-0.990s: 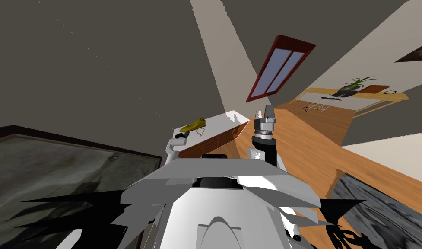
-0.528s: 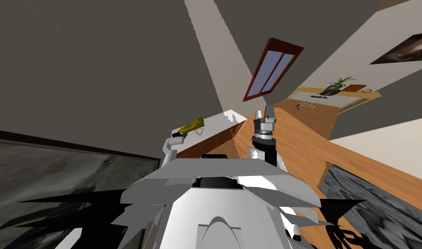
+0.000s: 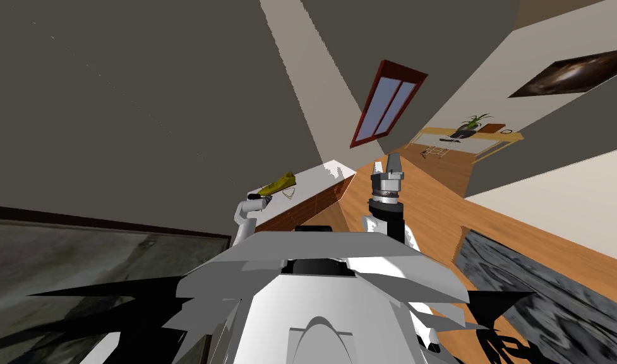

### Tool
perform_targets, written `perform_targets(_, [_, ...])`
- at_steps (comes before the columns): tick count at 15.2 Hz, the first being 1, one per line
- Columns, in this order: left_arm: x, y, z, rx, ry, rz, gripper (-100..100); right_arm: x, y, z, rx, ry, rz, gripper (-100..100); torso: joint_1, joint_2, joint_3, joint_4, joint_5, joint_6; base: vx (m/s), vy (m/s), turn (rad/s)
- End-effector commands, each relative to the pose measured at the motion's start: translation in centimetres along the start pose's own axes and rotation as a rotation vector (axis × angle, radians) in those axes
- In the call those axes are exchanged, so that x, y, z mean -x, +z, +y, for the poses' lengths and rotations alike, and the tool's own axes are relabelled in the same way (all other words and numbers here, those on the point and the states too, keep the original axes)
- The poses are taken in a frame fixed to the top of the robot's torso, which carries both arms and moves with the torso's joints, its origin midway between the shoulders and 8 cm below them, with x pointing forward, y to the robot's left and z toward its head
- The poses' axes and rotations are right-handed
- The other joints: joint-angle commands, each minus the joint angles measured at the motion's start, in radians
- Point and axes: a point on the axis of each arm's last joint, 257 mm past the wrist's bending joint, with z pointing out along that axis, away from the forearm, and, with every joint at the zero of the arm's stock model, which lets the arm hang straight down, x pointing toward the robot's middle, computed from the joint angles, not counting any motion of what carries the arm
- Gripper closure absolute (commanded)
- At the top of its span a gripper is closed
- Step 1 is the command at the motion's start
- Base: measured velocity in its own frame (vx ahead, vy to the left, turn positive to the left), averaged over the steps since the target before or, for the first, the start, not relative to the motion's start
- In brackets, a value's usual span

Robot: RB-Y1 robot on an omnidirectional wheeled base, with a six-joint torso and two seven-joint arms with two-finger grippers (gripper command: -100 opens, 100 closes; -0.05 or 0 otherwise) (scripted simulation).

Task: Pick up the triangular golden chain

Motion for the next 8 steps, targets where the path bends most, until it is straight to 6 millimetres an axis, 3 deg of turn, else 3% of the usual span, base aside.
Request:
perform_targets(1, [-0.1, -0.1, 0.6, 0.017, -0.005, 0.018, -100, 0.0, 0.0, 0.0, 0.0, 0.0, 0.0, 0, 0.0, 0.0, 0.0, 0.0, 0.0, 0.0, 0.004, -0.036, -0.16])
perform_targets(8, [-1.5, -0.3, 3.6, 0.095, -0.029, 0.123, -100, 0.0, 0.0, 0.0, 0.0, 0.0, 0.0, 0, 0.001, -0.001, 0.0, 0.0, 0.0, 0.0, 0.01, -0.024, -0.161])
